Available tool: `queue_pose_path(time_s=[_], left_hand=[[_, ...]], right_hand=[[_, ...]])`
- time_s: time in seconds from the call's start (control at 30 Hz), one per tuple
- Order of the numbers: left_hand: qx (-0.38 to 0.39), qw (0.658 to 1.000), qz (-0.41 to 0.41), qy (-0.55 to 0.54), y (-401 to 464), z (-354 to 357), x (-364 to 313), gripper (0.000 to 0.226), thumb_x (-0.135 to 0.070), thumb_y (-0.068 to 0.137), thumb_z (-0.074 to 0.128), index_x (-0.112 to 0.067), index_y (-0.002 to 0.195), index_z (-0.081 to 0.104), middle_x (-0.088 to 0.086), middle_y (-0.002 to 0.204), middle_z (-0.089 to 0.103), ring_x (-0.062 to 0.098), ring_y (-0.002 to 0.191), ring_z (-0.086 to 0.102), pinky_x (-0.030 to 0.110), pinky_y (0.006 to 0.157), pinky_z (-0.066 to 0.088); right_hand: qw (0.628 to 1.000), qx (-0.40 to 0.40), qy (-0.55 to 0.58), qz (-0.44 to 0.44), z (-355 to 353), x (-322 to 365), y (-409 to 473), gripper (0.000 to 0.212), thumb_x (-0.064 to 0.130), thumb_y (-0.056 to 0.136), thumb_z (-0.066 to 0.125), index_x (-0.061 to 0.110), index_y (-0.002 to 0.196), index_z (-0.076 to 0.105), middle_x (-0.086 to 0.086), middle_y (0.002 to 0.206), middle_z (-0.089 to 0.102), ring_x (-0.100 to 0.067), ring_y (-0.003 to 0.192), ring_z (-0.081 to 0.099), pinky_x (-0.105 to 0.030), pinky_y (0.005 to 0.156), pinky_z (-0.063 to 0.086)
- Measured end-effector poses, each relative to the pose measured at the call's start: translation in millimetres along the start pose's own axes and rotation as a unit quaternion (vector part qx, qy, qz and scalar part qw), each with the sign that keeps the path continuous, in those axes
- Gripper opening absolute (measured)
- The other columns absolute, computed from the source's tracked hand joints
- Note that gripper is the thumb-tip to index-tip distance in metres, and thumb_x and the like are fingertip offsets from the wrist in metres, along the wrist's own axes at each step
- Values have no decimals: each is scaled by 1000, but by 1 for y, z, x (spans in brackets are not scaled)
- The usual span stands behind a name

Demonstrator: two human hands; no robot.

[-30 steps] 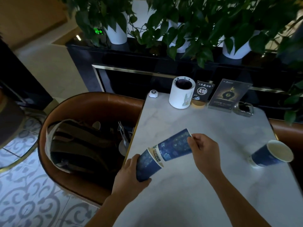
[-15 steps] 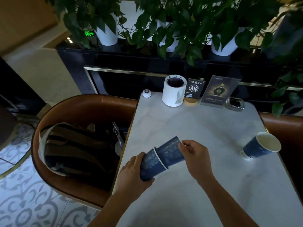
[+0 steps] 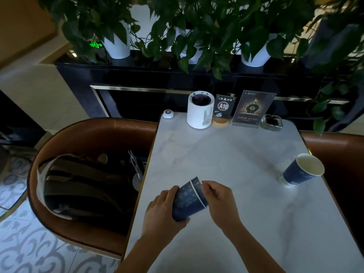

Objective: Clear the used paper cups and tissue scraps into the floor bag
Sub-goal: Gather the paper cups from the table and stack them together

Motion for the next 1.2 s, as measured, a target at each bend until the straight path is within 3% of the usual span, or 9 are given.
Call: queue_pose_path(time_s=[0.1, 0.2, 0.37, 0.5, 0.6, 0.8, 0.97, 1.13, 1.2], left_hand=[[-1, 1000, 4, 2, 1, 0, -6, 90, -69, 61, 70, -34, 137, 40, -15, 123, 60, 8, 102, 60, 21, 85, 50], [-1, 1000, 10, 4, 2, 2, -9, 90, -69, 59, 71, -33, 137, 42, -14, 121, 62, 8, 100, 61, 23, 84, 52], [2, 1000, 15, 0, 2, 4, -13, 92, -68, 57, 75, -30, 136, 47, -12, 118, 65, 9, 96, 63, 25, 82, 54], [12, 1000, 14, -19, 4, 6, -19, 92, -66, 57, 76, -29, 136, 48, -10, 118, 66, 11, 97, 64, 27, 83, 56], [14, 999, 21, -23, 6, 8, -26, 90, -64, 56, 78, -28, 134, 50, -10, 116, 67, 11, 95, 65, 28, 82, 56], [33, 998, 58, -9, 13, 23, -49, 92, -70, 53, 72, -27, 132, 53, -9, 109, 69, 11, 88, 67, 27, 77, 57], [56, 996, 64, -40, 20, 41, -76, 89, -71, 52, 71, -40, 132, 45, -16, 107, 67, 7, 86, 67, 22, 76, 53], [83, 991, 65, -76, 31, 60, -104, 78, -71, 52, 69, -48, 122, 47, -25, 95, 68, 2, 83, 66, 28, 75, 57], [85, 991, 72, -77, 34, 67, -113, 76, -71, 52, 69, -47, 120, 47, -25, 94, 67, 2, 82, 66, 27, 74, 57]], right_hand=[[1000, 3, 0, -1, 0, -2, -4, 29, 19, 96, 52, 13, 70, 63, -4, 66, 64, -15, 62, 59, -20, 53, 46], [1000, -2, 9, 3, 0, -3, -8, 30, 21, 96, 52, 14, 68, 62, -3, 66, 63, -10, 65, 61, -17, 52, 46], [1000, 0, 20, 14, -1, -5, -13, 31, 23, 97, 50, 7, 74, 63, -10, 70, 65, -20, 72, 62, -33, 58, 51], [1000, -4, 10, 12, -4, -5, -14, 33, 23, 98, 47, 7, 72, 61, -10, 69, 64, -16, 62, 59, -29, 54, 49], [1000, -11, 1, 22, -5, -9, -14, 35, 22, 99, 43, 2, 74, 58, -16, 71, 62, -25, 62, 57, -38, 56, 49], [996, -58, -52, 36, -20, -23, -17, 37, 32, 99, 41, 19, 65, 49, 2, 57, 52, -7, 54, 53, -20, 47, 41], [991, -101, -85, 0, -49, -30, -14, 38, 38, 97, 39, 29, 61, 40, 5, 50, 47, -1, 57, 53, -22, 51, 43], [993, -106, -56, 5, -83, -45, -8, 32, 38, 96, 40, 19, 75, 53, -1, 63, 59, -15, 65, 57, -29, 53, 47], [995, -95, -34, 7, -96, -52, -7, 26, 35, 96, 42, 21, 78, 54, 3, 67, 60, -12, 70, 58, -28, 56, 48]])
Point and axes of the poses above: each hand's wrist, its own y-axis towards the middle knuckle, its own z-axis out of the palm, x = y × z, the point moved 1 cm from there along y, towards the middle knuckle
